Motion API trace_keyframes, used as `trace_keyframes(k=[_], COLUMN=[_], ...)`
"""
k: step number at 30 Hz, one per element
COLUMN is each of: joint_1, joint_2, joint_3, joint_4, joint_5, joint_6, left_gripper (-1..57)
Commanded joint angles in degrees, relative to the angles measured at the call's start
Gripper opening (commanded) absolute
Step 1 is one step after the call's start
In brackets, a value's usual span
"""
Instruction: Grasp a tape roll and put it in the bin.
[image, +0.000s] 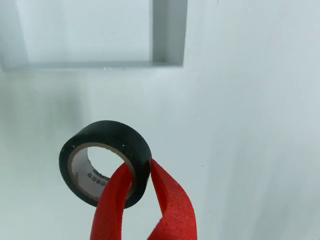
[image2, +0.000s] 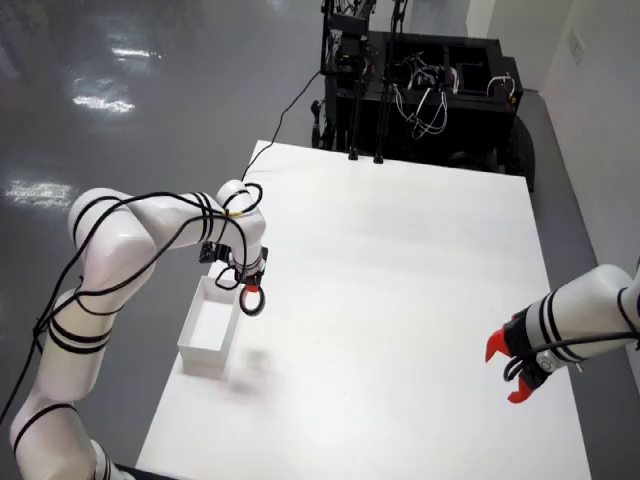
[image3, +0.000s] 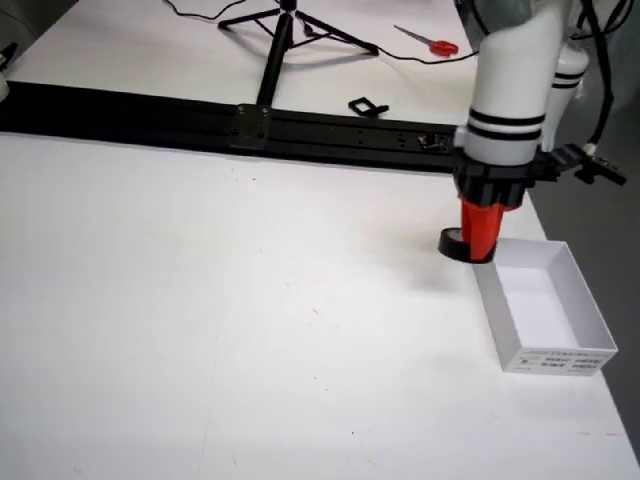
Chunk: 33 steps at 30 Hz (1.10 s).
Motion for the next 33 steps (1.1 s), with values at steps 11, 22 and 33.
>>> trace_keyframes(k=[11, 22, 33], joint_1=[13.98, 14.51, 15.38], joint_2=[-8.31, -1.89, 2.50], joint_3=[7.07, 7.69, 7.69], joint_4=[-0.53, -1.05, -0.70], joint_5=[6.46, 1.19, -2.68], joint_6=[4.65, 2.28, 1.49], left_gripper=[-0.8, -0.8, -0.8])
